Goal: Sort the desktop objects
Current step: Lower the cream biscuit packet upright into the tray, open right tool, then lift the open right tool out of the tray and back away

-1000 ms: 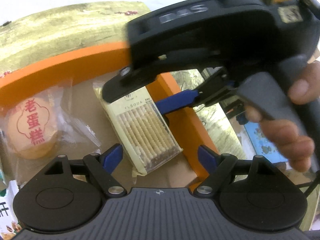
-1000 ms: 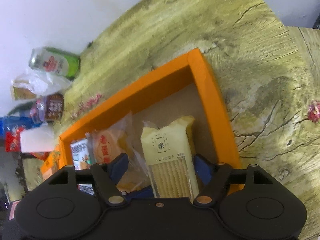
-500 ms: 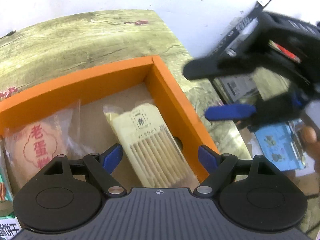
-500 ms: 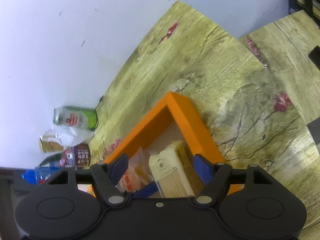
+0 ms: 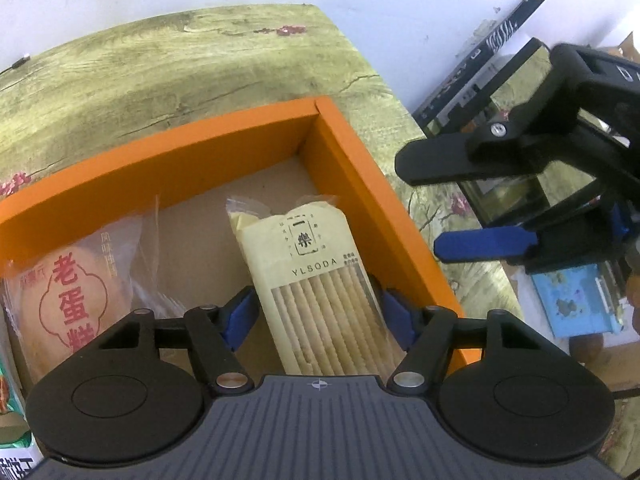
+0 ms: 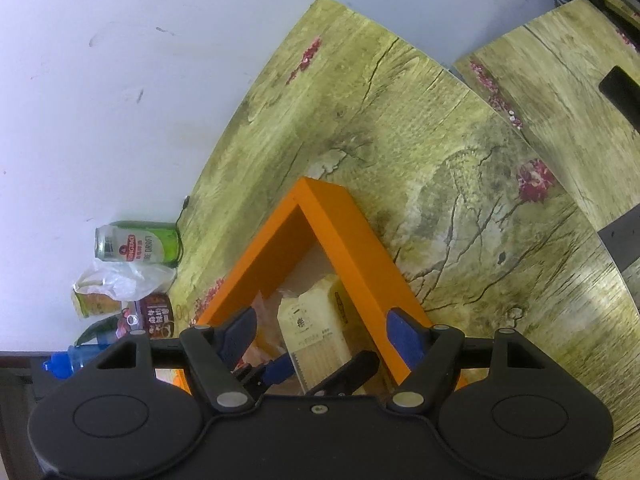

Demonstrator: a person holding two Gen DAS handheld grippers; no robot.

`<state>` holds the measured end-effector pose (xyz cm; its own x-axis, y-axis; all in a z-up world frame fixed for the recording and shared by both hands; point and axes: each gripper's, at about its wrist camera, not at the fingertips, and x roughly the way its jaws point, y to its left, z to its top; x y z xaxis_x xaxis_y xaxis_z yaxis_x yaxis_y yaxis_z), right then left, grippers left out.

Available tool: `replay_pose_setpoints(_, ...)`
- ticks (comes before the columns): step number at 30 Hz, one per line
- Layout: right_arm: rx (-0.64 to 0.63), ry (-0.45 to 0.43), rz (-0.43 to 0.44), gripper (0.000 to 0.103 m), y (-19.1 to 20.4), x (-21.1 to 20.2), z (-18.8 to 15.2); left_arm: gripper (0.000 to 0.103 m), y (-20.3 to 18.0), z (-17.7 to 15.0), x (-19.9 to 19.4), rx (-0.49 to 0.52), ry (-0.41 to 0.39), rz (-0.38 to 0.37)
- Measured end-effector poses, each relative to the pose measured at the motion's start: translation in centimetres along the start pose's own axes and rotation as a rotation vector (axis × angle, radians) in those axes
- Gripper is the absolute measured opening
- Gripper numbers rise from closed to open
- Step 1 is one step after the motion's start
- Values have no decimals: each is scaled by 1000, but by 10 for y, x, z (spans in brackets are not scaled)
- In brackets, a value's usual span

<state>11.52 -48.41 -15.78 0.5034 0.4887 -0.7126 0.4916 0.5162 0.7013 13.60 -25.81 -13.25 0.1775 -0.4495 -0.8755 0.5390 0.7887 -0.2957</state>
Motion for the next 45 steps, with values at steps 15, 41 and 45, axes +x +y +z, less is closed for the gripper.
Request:
replay_pose_setpoints(15,3,-8,-6,70,2,-2,0,68,-4,-20,6,-53,9,7)
replay_pose_setpoints(41,-37,-10,27,74,12,-6,-3,88,44,-59,-102,-172,-202,-21)
replay_pose_setpoints(45,-173,-24,-36,82,24,-6,-6,89,103,-89,-149,-306,-308,148)
